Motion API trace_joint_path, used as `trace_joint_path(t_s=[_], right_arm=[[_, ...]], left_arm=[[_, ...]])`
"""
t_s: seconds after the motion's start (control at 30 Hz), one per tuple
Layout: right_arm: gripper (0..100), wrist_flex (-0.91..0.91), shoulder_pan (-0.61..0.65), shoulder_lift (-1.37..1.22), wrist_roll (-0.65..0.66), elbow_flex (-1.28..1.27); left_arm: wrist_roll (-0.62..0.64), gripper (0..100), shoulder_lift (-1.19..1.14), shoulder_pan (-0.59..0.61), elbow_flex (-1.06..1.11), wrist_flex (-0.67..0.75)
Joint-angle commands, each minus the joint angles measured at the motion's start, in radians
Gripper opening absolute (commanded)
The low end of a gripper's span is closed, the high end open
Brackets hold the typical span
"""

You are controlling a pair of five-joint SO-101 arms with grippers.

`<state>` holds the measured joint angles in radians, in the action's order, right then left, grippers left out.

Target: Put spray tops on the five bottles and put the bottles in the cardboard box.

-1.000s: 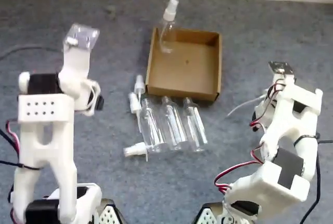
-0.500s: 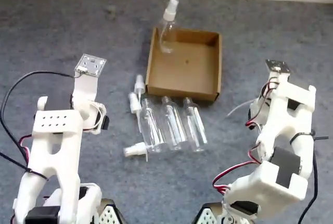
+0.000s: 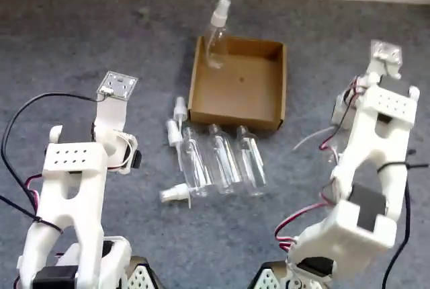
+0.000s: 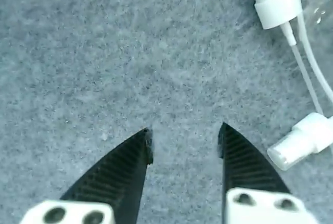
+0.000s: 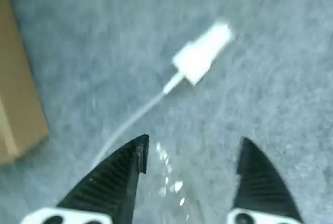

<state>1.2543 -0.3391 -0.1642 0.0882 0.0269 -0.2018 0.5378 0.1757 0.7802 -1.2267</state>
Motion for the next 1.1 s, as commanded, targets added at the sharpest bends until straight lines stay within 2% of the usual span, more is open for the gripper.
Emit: trace_joint_path(t_s=[0.0, 0.1, 0.2, 0.43, 0.67, 0.8, 0.93, 1.07], right_arm=[[16.2, -0.002, 0.001, -0.119, -0.104, 0.191], [19.9, 0.008, -0.010, -0.266, -0.132, 0.325], [24.1, 0.097, -0.007, -0.403, -0.137, 0.507], [24.1, 0.277, -0.005, -0.694, -0.133, 0.934], [0.9, 0.449, -0.004, -0.903, -0.129, 1.282], [0.4, 0.515, 0.030, -0.909, -0.066, 1.451], [0.4, 0.515, 0.056, -0.817, -0.060, 1.417], [0.4, 0.515, 0.101, -0.624, -0.035, 1.205]], left_arm=[[0.008, 18, 0.030, 0.010, -0.002, 0.015], [0.008, 18, 0.030, 0.010, -0.002, 0.015], [0.008, 18, 0.030, 0.010, -0.002, 0.015], [0.009, 18, 0.030, 0.010, -0.002, 0.015], [0.009, 18, 0.030, 0.010, -0.002, 0.015], [0.009, 18, 0.030, 0.012, -0.002, 0.015], [0.009, 18, 0.030, 0.016, -0.001, 0.034], [0.009, 18, 0.031, 0.054, 0.019, 0.095]])
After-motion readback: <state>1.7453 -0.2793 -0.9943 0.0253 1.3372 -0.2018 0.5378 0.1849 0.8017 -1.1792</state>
